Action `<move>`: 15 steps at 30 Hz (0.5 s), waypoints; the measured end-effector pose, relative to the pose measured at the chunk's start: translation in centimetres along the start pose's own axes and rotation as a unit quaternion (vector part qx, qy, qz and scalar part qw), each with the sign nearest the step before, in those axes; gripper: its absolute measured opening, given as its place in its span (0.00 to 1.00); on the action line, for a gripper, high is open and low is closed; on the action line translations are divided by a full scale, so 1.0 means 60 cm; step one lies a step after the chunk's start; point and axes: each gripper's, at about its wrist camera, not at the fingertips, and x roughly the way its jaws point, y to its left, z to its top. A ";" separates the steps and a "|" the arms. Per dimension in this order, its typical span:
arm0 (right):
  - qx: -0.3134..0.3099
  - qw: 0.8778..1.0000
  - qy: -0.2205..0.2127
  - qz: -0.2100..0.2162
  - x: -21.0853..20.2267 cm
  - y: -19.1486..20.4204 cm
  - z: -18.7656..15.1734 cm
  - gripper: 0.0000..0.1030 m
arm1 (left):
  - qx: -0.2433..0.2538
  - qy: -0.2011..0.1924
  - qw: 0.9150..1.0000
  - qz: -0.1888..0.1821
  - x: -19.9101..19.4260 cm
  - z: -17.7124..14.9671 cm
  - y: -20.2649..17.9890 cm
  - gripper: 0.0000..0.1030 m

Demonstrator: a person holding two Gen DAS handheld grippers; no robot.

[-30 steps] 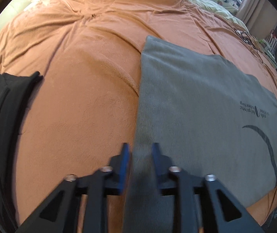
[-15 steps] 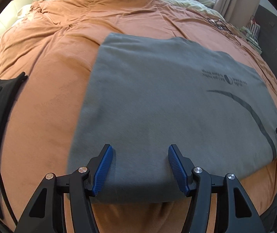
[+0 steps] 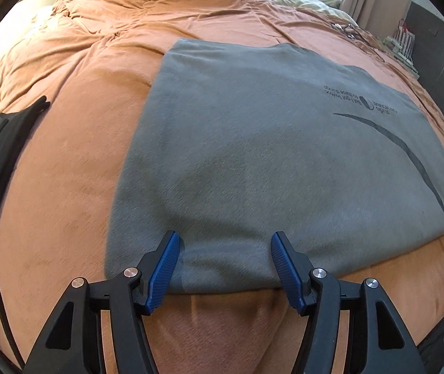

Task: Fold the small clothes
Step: 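Open both grippers and release the folded grey shirt on the bed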

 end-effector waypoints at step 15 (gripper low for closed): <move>-0.055 0.997 -0.031 0.053 -0.061 0.140 0.021 0.58 | -0.056 -0.024 0.998 -0.014 -0.060 -0.018 0.079 0.53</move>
